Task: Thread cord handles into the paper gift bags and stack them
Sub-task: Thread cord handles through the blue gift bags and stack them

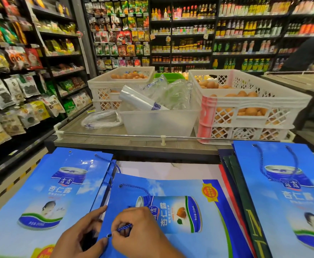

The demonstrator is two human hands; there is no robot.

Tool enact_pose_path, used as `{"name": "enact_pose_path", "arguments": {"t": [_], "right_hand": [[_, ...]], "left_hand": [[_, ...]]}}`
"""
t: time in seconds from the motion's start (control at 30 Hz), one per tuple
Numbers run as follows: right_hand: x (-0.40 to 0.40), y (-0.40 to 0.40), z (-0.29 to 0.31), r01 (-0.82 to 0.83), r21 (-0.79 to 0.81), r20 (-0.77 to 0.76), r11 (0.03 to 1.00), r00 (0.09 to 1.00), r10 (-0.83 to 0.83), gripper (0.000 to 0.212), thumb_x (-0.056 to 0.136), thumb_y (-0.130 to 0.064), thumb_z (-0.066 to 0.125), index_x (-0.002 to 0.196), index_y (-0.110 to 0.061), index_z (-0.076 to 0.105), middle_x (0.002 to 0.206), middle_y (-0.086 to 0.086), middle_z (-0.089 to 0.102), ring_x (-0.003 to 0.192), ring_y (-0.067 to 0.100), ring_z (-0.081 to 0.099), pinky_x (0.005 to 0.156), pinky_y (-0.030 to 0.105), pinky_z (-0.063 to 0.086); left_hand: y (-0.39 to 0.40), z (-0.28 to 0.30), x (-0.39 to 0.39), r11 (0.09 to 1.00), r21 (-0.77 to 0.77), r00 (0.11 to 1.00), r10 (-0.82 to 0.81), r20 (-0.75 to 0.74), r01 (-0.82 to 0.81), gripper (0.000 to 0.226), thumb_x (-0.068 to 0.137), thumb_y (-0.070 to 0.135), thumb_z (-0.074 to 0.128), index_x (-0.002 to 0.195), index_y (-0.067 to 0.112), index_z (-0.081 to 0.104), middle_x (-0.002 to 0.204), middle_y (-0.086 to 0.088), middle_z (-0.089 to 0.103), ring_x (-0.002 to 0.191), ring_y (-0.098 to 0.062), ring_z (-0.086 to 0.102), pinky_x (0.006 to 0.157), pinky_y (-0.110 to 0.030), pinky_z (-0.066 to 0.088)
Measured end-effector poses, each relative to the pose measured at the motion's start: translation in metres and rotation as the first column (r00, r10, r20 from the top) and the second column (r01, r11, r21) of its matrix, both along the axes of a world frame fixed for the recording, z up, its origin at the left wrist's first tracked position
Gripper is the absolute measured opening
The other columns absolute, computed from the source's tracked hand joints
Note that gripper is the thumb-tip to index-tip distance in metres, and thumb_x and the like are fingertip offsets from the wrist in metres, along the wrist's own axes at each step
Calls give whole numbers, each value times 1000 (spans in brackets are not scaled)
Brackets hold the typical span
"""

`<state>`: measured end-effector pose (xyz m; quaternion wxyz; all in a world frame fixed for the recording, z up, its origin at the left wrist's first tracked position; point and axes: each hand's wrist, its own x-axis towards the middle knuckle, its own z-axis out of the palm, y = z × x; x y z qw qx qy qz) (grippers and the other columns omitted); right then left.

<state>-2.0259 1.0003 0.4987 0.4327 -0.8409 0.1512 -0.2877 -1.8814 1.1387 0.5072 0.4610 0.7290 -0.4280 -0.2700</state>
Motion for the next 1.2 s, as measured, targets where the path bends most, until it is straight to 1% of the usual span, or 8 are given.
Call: {"name": "enact_pose_path", "arguments": {"t": [0.2, 0.33, 0.47, 0.6, 0.87, 1.03, 1.1, 1.2], "right_hand": [[-1, 2, 1, -18, -51, -6, 999, 1000, 18, 12, 83, -18, 66, 87, -17, 77, 83, -1, 72, 70, 13, 62, 66, 8, 43], [-3, 3, 4, -42, -97, -12, 994, 999, 41, 12, 85, -20, 66, 90, -19, 77, 84, -1, 72, 68, 4, 57, 70, 8, 46], [-2, 3, 3, -36, -220, -1, 975, 999, 37, 11, 85, -23, 63, 89, -21, 73, 85, -4, 70, 77, 6, 58, 91, 22, 52], [5, 9, -4, -5, -420, -8, 908, 1000, 2, 11, 84, -16, 58, 84, -21, 68, 80, -5, 61, 75, 12, 48, 74, 24, 47], [-4, 2, 5, -46, -144, 29, 988, 998, 51, 15, 88, -25, 65, 95, -21, 78, 95, -4, 75, 89, 7, 65, 85, 9, 45], [-6, 4, 7, -71, -85, -10, 994, 997, 70, 13, 87, -26, 67, 93, -22, 78, 93, -5, 75, 87, 5, 66, 88, 19, 51], [-7, 3, 7, -80, -79, -32, 994, 996, 78, 11, 88, -27, 68, 94, -24, 77, 93, -8, 73, 88, 3, 64, 94, 23, 49], [-11, 0, 11, -99, -92, -55, 991, 994, 94, 10, 88, -25, 69, 96, -24, 76, 94, -8, 69, 91, 2, 61, 86, 12, 45]], "left_hand": [[2, -1, -1, 1000, -4, 999, 11, -49, -11, 59, 70, 23, 82, 122, 49, 69, 99, -7, 78, 94, -19, 75, 91, -23, 56], [6, 0, 8, 996, -14, 981, -87, -171, 86, 51, 94, -19, 59, 129, 18, 65, 91, -14, 77, 83, -18, 74, 74, -17, 57], [9, -4, 4, 995, -88, 972, -64, -228, 45, 59, 91, -29, 46, 121, 14, 73, 86, -21, 72, 84, -24, 72, 68, -15, 54], [2, -7, 2, 986, -161, 943, -24, -332, -32, 39, 83, 4, 84, 119, 16, 76, 84, -24, 67, 81, -25, 69, 74, -15, 53], [1, 7, -7, 988, -146, 904, -16, -428, -52, 100, 36, 44, 107, 122, 10, 70, 82, -32, 64, 85, -44, 65, 88, -47, 49], [-2, 11, -12, 989, -116, 892, 35, -452, -97, 102, 24, 47, 107, 112, 7, 73, 73, -20, 58, 68, -26, 60, 81, -42, 39], [-2, 12, -17, 994, -87, 915, 26, -403, -66, 75, 37, 28, 108, 105, 14, 76, 74, -20, 60, 69, -26, 61, 77, -36, 44], [0, 6, -14, 997, -62, 922, 18, -387, -46, 45, 73, -20, 81, 110, -1, 65, 74, -19, 58, 69, -26, 56, 65, -25, 48]]}}
